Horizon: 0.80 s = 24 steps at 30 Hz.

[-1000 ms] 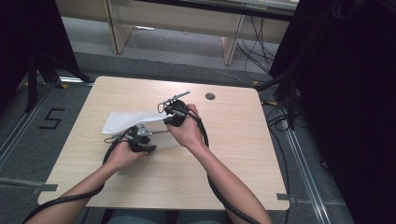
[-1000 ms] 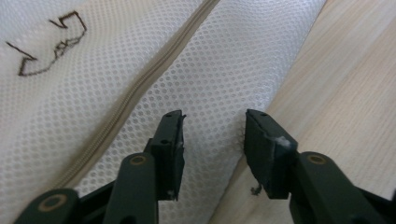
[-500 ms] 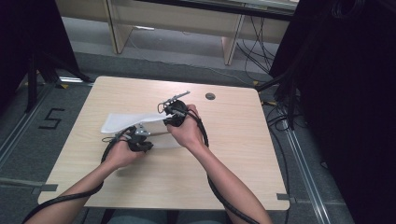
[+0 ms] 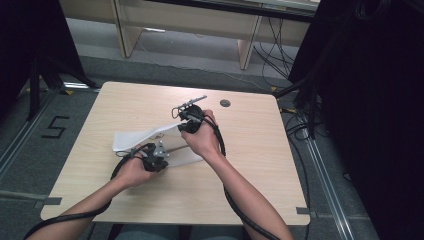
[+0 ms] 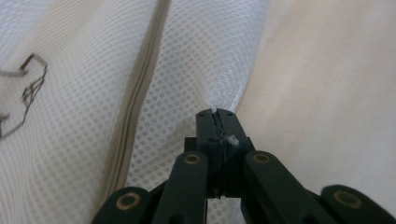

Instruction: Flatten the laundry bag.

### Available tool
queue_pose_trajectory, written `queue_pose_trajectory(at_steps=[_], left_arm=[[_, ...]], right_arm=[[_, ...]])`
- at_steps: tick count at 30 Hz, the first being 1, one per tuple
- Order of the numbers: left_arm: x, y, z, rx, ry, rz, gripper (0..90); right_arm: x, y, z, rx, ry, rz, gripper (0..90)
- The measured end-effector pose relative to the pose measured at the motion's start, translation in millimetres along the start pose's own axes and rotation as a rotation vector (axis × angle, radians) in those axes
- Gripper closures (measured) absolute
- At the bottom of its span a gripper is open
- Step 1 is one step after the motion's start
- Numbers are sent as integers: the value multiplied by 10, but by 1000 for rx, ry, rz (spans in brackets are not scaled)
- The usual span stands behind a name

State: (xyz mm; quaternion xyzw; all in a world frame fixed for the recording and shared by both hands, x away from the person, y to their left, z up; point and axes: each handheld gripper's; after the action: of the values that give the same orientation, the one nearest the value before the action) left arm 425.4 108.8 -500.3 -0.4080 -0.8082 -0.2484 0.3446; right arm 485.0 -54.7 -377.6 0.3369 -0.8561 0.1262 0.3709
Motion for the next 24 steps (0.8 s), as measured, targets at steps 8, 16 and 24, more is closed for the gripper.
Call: queue_pose_trajectory(at_steps=[8,16,24], left_arm=[[132,-292,-3,-94,26,69,893],[267,-748,-71,-226,6,154,893],[418,-1107,-74,-327,-29,247,893]], right_arm=[[63,-16,-24,-33,-17,29,899],[87,-41,-29,-37,-11,55,899],[72,-93,-17,-54,5,82,899]])
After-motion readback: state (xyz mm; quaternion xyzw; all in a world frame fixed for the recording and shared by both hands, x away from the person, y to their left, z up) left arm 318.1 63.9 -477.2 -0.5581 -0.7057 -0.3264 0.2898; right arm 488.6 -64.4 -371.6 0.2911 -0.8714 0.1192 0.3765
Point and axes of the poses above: each handheld gripper's, and its own axes: x roughly backward along the jaws, z roughly out of its underside, y roughly to its left, and after that the axes turned 3 degrees about -y, right-handed
